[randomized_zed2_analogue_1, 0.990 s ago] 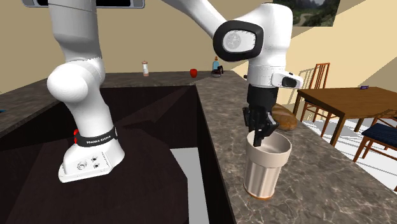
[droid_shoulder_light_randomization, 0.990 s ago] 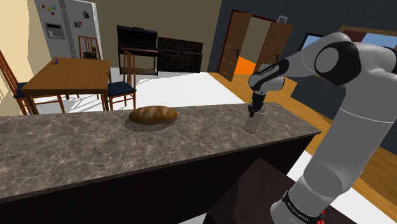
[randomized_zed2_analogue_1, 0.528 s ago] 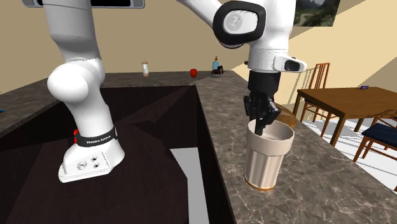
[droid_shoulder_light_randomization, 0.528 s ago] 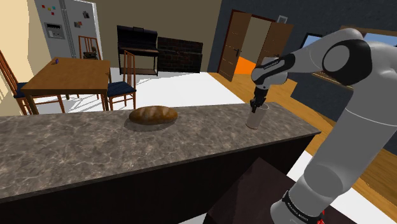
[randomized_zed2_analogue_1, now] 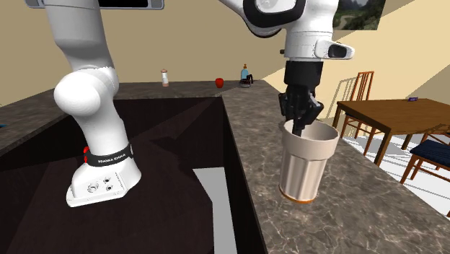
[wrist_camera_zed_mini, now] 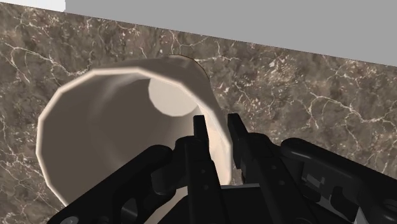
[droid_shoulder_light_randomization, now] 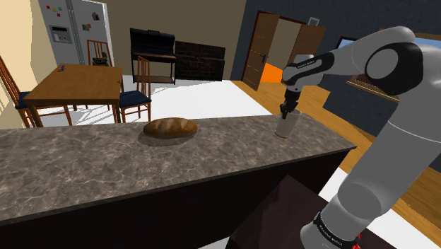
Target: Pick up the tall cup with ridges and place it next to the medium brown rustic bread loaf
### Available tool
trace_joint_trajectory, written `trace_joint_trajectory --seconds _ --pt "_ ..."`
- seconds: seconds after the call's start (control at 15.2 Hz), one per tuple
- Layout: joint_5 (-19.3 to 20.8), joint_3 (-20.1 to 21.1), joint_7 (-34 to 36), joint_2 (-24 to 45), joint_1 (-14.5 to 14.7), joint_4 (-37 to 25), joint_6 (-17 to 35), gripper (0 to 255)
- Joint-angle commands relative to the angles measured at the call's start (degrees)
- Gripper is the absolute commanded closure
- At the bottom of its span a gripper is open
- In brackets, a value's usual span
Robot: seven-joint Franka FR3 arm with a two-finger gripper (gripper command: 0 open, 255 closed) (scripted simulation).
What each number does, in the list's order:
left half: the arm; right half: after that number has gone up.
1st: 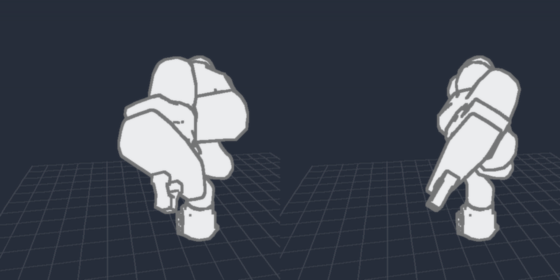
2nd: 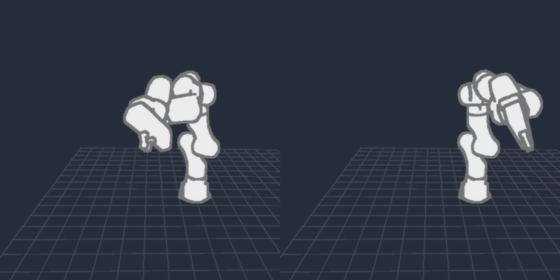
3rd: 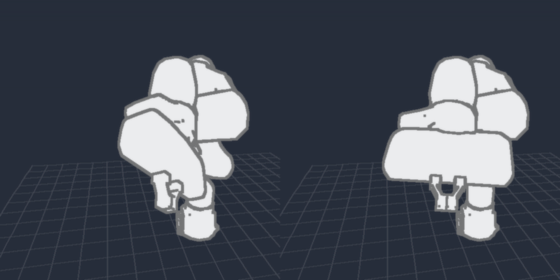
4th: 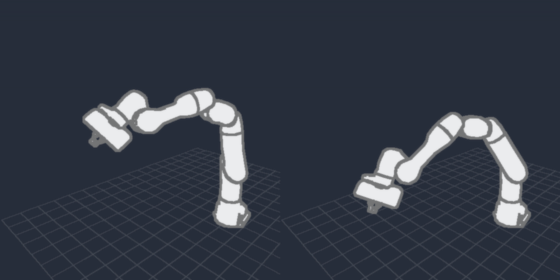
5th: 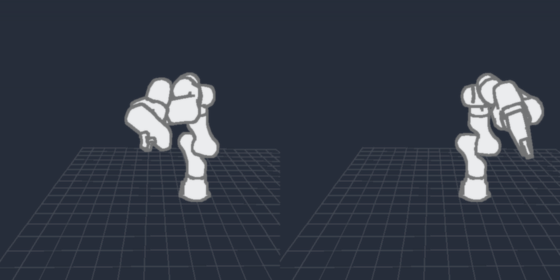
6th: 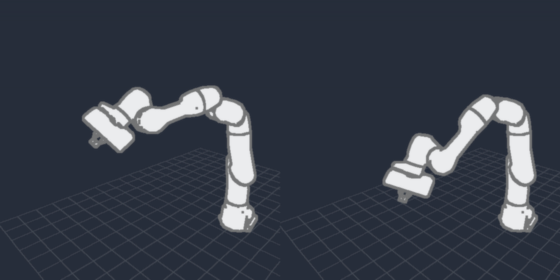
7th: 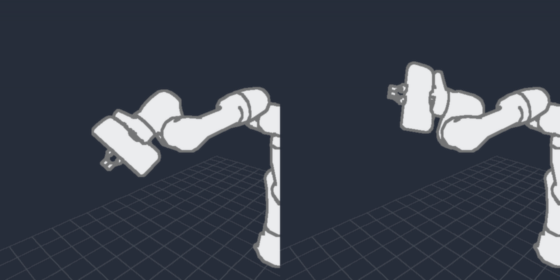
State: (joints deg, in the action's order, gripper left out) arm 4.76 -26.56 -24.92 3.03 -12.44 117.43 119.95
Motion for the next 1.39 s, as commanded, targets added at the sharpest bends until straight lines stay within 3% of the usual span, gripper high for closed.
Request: trace_joint_trajectory --seconds 0.0,0.73,1.32 --pt "0.3 0.0 0.0 -0.8 0.0 -0.9 -1.6 255" --pt "1.1 0.2 0.1 -3.1 0.3 -6.4 -9.2 255" --pt "0.4 6.1 11.7 -1.6 6.3 -8.3 -10.9 255"
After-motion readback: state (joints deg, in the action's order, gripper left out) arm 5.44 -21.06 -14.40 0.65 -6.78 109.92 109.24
